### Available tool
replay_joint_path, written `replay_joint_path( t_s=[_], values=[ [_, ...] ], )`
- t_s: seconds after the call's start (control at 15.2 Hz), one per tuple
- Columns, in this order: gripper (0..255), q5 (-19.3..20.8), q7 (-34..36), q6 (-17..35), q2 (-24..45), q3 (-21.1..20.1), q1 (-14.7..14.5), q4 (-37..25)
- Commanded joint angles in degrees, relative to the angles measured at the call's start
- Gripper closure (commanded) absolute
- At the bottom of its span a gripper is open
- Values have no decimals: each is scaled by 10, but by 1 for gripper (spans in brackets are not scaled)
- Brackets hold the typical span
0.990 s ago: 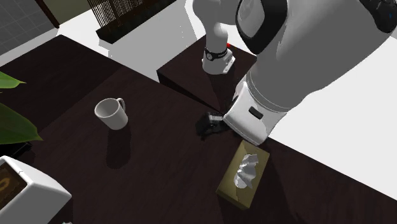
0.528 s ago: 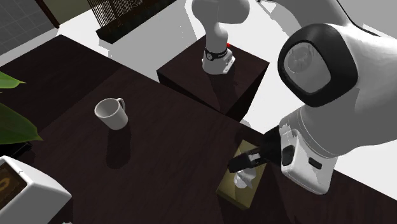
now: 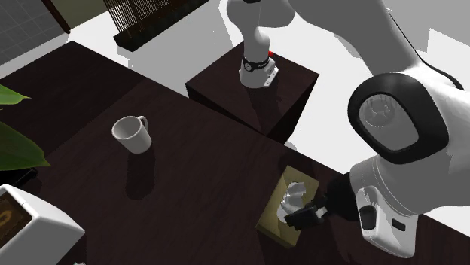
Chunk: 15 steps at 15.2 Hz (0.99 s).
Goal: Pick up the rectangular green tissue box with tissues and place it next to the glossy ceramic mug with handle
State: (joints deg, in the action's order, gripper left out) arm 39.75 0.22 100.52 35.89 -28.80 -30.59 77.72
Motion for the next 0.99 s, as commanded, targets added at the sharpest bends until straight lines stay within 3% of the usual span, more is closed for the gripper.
replay_joint_path(
  t_s=[0.0,0.66,0.73,0.92],
  values=[
    [0,3,3,13,2,2,4,11],
    [0,7,6,28,5,4,9,23],
    [255,7,6,28,5,4,9,23],
    [255,6,5,28,4,4,10,24]
  ],
)
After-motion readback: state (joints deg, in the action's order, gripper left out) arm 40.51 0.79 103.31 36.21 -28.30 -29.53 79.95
